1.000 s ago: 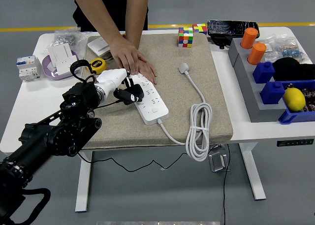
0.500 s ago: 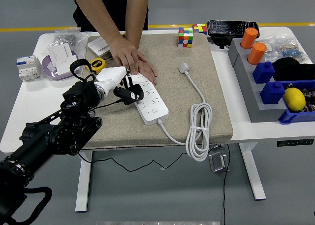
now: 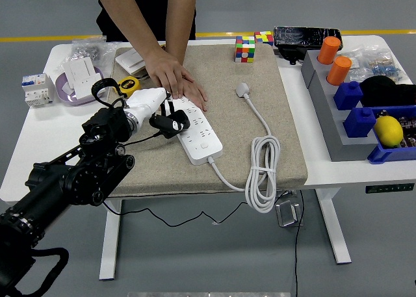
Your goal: Pick up the plug,place it near the board,insert it into the board,press the button
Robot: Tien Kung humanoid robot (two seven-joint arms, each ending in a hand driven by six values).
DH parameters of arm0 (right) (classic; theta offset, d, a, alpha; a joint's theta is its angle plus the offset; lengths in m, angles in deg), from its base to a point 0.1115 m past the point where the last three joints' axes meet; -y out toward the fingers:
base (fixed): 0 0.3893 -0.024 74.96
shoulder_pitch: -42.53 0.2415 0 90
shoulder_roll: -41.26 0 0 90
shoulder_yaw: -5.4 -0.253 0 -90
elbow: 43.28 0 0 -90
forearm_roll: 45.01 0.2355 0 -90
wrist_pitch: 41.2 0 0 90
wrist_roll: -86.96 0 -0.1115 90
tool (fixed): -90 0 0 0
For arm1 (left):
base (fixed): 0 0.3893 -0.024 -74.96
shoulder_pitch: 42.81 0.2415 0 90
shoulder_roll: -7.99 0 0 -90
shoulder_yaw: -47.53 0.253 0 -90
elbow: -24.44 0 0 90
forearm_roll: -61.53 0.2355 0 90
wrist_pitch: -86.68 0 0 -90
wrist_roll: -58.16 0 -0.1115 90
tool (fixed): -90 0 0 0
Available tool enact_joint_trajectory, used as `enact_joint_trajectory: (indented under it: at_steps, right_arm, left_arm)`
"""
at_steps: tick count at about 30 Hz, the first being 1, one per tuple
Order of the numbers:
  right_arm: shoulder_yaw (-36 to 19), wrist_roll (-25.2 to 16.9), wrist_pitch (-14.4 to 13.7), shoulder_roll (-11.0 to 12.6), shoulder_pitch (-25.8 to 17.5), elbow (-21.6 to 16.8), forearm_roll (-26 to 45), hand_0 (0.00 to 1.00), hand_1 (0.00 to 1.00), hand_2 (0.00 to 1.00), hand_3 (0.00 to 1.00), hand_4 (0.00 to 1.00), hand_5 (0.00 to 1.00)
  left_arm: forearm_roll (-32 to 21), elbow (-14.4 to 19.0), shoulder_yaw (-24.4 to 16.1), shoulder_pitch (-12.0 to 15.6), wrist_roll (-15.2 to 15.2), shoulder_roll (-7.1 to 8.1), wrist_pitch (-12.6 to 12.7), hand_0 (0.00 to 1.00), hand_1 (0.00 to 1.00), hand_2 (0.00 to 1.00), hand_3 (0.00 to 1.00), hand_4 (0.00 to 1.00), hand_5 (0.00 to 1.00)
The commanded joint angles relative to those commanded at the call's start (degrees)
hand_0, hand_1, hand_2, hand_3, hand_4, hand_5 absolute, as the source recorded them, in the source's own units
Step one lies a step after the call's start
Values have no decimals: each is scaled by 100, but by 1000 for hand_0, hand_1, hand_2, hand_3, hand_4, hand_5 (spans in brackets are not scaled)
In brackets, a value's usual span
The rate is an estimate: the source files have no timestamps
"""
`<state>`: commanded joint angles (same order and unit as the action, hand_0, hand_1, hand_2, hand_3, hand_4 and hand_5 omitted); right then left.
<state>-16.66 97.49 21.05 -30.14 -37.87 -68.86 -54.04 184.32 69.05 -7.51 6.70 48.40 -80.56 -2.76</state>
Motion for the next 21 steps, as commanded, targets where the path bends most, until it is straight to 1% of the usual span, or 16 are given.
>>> enact_joint_trajectory:
  at_steps: [6, 9, 14, 18, 21]
  right_arm:
    - [-16, 6, 6, -6, -45, 5, -2, 998, 944, 882, 919, 998, 998]
    - [-30, 6, 5, -10, -59, 6, -5, 998, 944, 882, 919, 998, 998]
    - [-60, 4, 3, -24, -72, 3, -21, 998, 944, 882, 918, 998, 998]
    - [-60, 5, 5, -18, -83, 4, -11, 998, 944, 882, 918, 998, 998]
    - [-57, 11, 4, -9, -81, 2, -8, 998, 944, 882, 918, 998, 998]
  left_arm:
    - [185, 381, -286, 209, -43, 178, -142, 329, 182, 257, 405, 652, 221]
    - [260, 645, -502, 338, -48, 269, -197, 329, 182, 257, 405, 652, 221]
    - [318, 1019, -721, 513, -39, 396, -204, 337, 189, 260, 402, 654, 225]
    - [306, 1218, -776, 582, -25, 486, -264, 338, 192, 261, 400, 654, 228]
    - [267, 1287, -805, 577, 10, 501, -354, 338, 192, 261, 400, 654, 228]
